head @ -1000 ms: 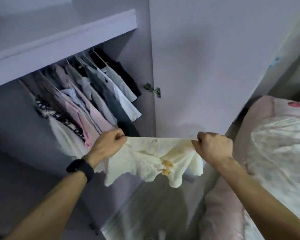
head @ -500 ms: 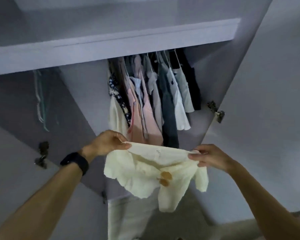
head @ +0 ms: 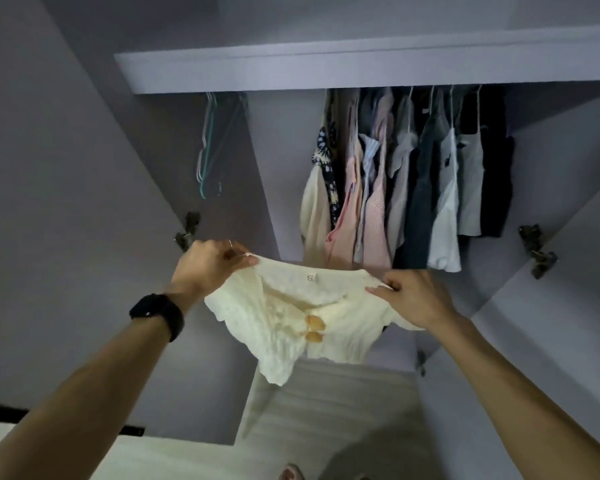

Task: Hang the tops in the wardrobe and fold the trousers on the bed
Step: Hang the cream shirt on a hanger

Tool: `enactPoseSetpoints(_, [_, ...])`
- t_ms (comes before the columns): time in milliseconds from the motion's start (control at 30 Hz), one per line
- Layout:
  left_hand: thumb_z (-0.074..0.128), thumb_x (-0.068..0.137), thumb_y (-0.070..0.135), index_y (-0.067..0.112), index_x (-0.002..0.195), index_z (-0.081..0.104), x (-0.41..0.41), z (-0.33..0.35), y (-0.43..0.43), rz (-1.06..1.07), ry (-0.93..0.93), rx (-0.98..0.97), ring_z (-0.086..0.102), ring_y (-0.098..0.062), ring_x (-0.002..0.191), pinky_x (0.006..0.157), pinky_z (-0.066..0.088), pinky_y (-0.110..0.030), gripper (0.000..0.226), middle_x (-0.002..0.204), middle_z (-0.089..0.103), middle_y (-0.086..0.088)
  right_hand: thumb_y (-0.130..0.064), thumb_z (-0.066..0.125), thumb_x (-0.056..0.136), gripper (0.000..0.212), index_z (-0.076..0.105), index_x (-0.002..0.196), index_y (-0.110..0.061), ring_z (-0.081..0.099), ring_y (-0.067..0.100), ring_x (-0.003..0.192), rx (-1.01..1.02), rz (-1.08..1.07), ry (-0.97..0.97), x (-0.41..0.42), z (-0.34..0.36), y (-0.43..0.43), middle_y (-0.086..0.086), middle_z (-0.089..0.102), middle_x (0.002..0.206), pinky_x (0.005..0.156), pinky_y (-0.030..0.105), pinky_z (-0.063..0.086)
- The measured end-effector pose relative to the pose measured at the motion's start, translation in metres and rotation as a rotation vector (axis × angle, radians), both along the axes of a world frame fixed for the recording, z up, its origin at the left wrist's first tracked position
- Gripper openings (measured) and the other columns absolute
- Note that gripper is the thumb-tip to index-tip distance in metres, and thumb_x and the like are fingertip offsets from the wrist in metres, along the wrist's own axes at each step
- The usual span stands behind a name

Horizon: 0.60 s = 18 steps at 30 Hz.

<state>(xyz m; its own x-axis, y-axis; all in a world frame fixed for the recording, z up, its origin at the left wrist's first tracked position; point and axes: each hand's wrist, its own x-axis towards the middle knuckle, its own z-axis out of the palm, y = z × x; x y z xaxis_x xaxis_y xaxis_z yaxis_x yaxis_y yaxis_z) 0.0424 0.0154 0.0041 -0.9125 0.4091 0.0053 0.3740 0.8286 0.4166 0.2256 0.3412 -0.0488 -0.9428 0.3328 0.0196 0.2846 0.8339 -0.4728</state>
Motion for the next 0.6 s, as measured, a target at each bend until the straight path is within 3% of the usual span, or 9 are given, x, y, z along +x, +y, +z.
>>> enactPoseSetpoints(67, [0.071, 0.069, 0.074, 0.041, 0.080, 0.073, 0.004, -0.004, -0.008, 0.045, -0.101, 0.108, 0.067, -0.002, 0.079, 0.069, 0.051, -0.019, 0.035, 0.078, 0.072, 0.018, -0.049, 0.066, 0.091, 0.020, 0.058, 0.082, -0.034, 0.054, 0.002, 0.061, -0.092, 0.068, 0.028, -0.008, 0.002, -0.007, -0.023, 0.060, 0.065, 0.051, 0.021, 0.033])
enactPoseSetpoints(133, [0.080, 0.064, 0.065, 0.037, 0.076, 0.075, 0.006, 0.000, -0.013, 0.083, -0.213, 0.284, 0.068, 0.003, 0.077, 0.066, 0.046, -0.009, 0.031, 0.078, 0.074, 0.016, -0.047, 0.064, 0.093, 0.013, 0.062, 0.099, -0.036, 0.059, 0.000, 0.069, -0.129, 0.110, 0.087, -0.014, 0.007, -0.013, -0.025, 0.065, 0.077, 0.057, 0.023, 0.044])
enactPoseSetpoints(267, [0.087, 0.077, 0.026, 0.024, 0.081, 0.081, 0.006, 0.010, -0.028, -0.042, -0.466, 0.330, 0.073, -0.018, 0.093, 0.099, 0.054, -0.038, 0.008, 0.091, 0.078, -0.004, -0.030, 0.072, 0.090, 0.004, 0.072, 0.087, -0.029, 0.068, 0.012, 0.071, -0.253, 0.160, -0.010, -0.026, 0.013, -0.026, -0.007, 0.070, 0.084, 0.062, 0.029, 0.054])
enactPoseSetpoints(333, [0.084, 0.080, 0.012, 0.022, 0.080, 0.081, 0.005, 0.014, -0.035, -0.048, -0.491, 0.379, 0.073, -0.021, 0.095, 0.103, 0.051, -0.038, 0.011, 0.092, 0.078, -0.004, -0.007, 0.069, 0.091, 0.026, 0.073, 0.079, -0.029, 0.073, 0.017, 0.067, -0.513, 0.154, -0.071, -0.029, 0.014, -0.035, 0.001, 0.072, 0.079, 0.060, 0.028, 0.059])
enactPoseSetpoints(400, [0.084, 0.082, 0.018, 0.024, 0.083, 0.080, 0.003, 0.016, -0.041, 0.002, -0.428, 0.369, 0.072, -0.005, 0.087, 0.093, 0.051, -0.026, 0.007, 0.084, 0.078, 0.008, 0.001, 0.066, 0.089, 0.034, 0.073, 0.078, -0.030, 0.075, 0.018, 0.068, -0.631, 0.149, -0.111, -0.031, 0.012, -0.040, 0.002, 0.073, 0.072, 0.063, 0.029, 0.061])
enactPoseSetpoints(467, [0.084, 0.082, 0.028, 0.031, 0.085, 0.077, 0.001, 0.017, -0.045, 0.038, -0.302, 0.292, 0.065, 0.013, 0.074, 0.077, 0.043, -0.010, 0.008, 0.074, 0.073, 0.021, -0.008, 0.075, 0.085, 0.018, 0.075, 0.090, -0.025, 0.072, 0.015, 0.068, -0.631, 0.199, -0.164, -0.032, 0.008, -0.047, -0.001, 0.072, 0.073, 0.068, 0.030, 0.060])
enactPoseSetpoints(500, [0.084, 0.081, 0.030, 0.035, 0.083, 0.076, 0.000, 0.017, -0.047, 0.045, -0.240, 0.255, 0.062, 0.017, 0.072, 0.070, 0.040, -0.004, 0.010, 0.071, 0.071, 0.025, -0.015, 0.078, 0.083, 0.014, 0.074, 0.096, -0.014, 0.071, 0.013, 0.068, -0.612, 0.232, -0.189, -0.031, 0.006, -0.050, 0.000, 0.070, 0.073, 0.070, 0.030, 0.061])
enactPoseSetpoints(533, [0.084, 0.081, 0.031, 0.037, 0.081, 0.074, 0.000, 0.017, -0.050, 0.042, -0.194, 0.222, 0.060, 0.020, 0.071, 0.064, 0.039, 0.000, 0.011, 0.069, 0.069, 0.027, -0.021, 0.080, 0.082, 0.025, 0.070, 0.096, -0.003, 0.071, 0.012, 0.068, -0.568, 0.246, -0.201, -0.031, 0.004, -0.054, 0.001, 0.068, 0.072, 0.071, 0.031, 0.062])
enactPoseSetpoints(600, [0.083, 0.082, 0.031, 0.037, 0.082, 0.074, -0.001, 0.014, -0.055, 0.031, -0.147, 0.173, 0.059, 0.020, 0.072, 0.061, 0.036, 0.004, 0.011, 0.072, 0.068, 0.027, -0.030, 0.080, 0.084, 0.030, 0.070, 0.086, -0.001, 0.073, 0.012, 0.067, -0.472, 0.230, -0.229, -0.030, 0.002, -0.059, 0.003, 0.070, 0.071, 0.071, 0.036, 0.064])
